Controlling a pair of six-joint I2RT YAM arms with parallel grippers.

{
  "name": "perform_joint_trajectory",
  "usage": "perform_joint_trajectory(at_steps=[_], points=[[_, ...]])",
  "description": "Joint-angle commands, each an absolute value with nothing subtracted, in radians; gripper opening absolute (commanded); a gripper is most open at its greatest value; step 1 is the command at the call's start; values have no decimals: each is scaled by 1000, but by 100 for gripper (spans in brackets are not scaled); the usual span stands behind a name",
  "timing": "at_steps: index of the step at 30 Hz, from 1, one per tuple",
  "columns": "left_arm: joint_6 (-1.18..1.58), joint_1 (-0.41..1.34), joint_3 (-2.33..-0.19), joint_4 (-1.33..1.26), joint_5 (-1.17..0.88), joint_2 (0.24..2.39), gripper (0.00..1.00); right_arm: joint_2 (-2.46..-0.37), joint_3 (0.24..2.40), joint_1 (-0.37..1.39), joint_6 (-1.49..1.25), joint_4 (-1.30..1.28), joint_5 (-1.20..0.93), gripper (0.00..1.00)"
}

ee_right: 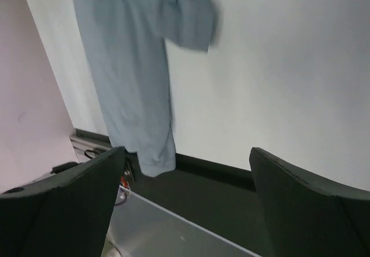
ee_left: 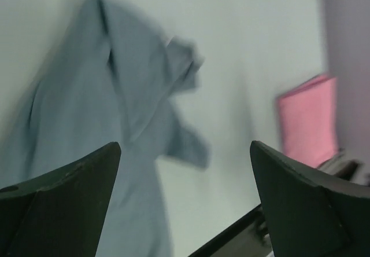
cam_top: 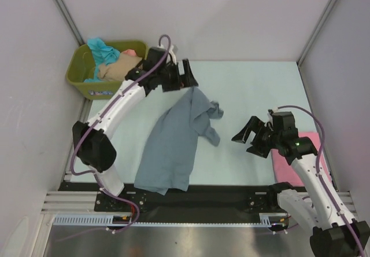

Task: Fold and stack the t-shirts
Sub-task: Move the tshirt to the center of the board, then flatten the tshirt out

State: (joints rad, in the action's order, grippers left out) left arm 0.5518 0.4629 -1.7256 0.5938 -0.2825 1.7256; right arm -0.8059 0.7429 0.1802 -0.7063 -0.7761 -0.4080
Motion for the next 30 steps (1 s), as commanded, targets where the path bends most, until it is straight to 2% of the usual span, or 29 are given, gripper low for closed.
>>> perform_joint_trajectory(at_steps=[1, 2, 5, 6, 7, 9, 13, 17, 21, 23, 25, 28, 29, 30], points=[[395, 508, -1616, 727, -79, 1581, 100, -851, 804, 271, -686, -688, -355, 96], [384, 511, -1564, 716, -66, 1536, 99, -867, 802, 272, -686, -666, -351, 95], [376, 515, -1340, 696, -80, 1383, 86, -946, 784, 331, -692, -560, -344, 85], [379, 526, -1281, 696, -100, 1349, 76, -1007, 781, 359, -692, -533, -344, 81], [386, 541, -1223, 681, -116, 1310, 72, -1037, 782, 370, -690, -505, -339, 80], [396, 631, -1074, 669, -123, 1243, 72, -1112, 798, 397, -660, -445, -302, 80], [451, 814, -948, 624, -98, 1271, 79, -1378, 879, 414, -569, -406, -258, 86], [446, 945, -974, 676, -72, 1432, 77, -1582, 1029, 433, -489, -449, -235, 88], [454, 1021, -1003, 718, -20, 1563, 80, -1689, 1124, 452, -430, -495, -181, 88], [454, 1045, -1003, 706, -15, 1604, 82, -1729, 1150, 459, -420, -508, -187, 87], [459, 1046, -1005, 683, -52, 1659, 80, -1756, 1180, 463, -414, -514, -195, 82], [465, 1069, -1017, 663, -69, 1684, 61, -1802, 1203, 463, -431, -526, -184, 79], [469, 1077, -1016, 661, -81, 1683, 47, -1812, 1203, 463, -442, -525, -181, 79], [477, 1080, -1012, 651, -87, 1677, 42, -1819, 1201, 463, -448, -522, -178, 76]])
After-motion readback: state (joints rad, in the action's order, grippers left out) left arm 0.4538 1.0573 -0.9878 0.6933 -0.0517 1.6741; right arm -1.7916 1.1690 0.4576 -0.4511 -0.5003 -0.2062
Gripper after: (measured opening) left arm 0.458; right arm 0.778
